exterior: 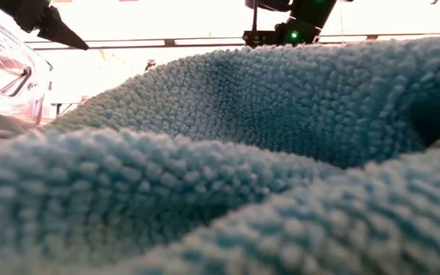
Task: Sort microfiber towel by color & place in baskets
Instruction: Put the light blue microfiber towel into the right transparent bin
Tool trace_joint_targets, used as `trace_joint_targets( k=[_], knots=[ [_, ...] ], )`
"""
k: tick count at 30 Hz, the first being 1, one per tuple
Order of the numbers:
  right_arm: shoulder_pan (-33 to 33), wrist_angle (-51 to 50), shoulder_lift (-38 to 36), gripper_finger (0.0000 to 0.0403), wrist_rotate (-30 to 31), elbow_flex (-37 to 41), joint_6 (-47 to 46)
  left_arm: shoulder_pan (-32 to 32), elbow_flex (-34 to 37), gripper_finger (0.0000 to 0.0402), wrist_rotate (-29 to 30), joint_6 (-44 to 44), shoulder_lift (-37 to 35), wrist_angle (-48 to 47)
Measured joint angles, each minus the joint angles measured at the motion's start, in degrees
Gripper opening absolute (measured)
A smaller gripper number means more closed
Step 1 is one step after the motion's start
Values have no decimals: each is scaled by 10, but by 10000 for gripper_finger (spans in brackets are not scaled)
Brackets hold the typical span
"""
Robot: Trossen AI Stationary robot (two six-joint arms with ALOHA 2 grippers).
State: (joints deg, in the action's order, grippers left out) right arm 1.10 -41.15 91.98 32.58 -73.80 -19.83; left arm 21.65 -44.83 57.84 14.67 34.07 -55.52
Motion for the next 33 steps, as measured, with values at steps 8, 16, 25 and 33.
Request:
trace_joint_targets(
  k=[8, 16, 25, 33],
  knots=[
    [0, 1, 0, 82, 0, 0, 10, -119, 11, 87, -119, -92, 21, 50],
    [0, 2, 0, 82, 0, 0, 30, -253, 17, 87, -219, -142, 68, 71],
    [0, 9, 0, 82, 0, 0, 41, -348, 27, 87, -285, -172, 157, 93],
    [0, 12, 0, 82, 0, 0, 48, -356, 30, 87, -267, -171, 235, 105]
  ],
)
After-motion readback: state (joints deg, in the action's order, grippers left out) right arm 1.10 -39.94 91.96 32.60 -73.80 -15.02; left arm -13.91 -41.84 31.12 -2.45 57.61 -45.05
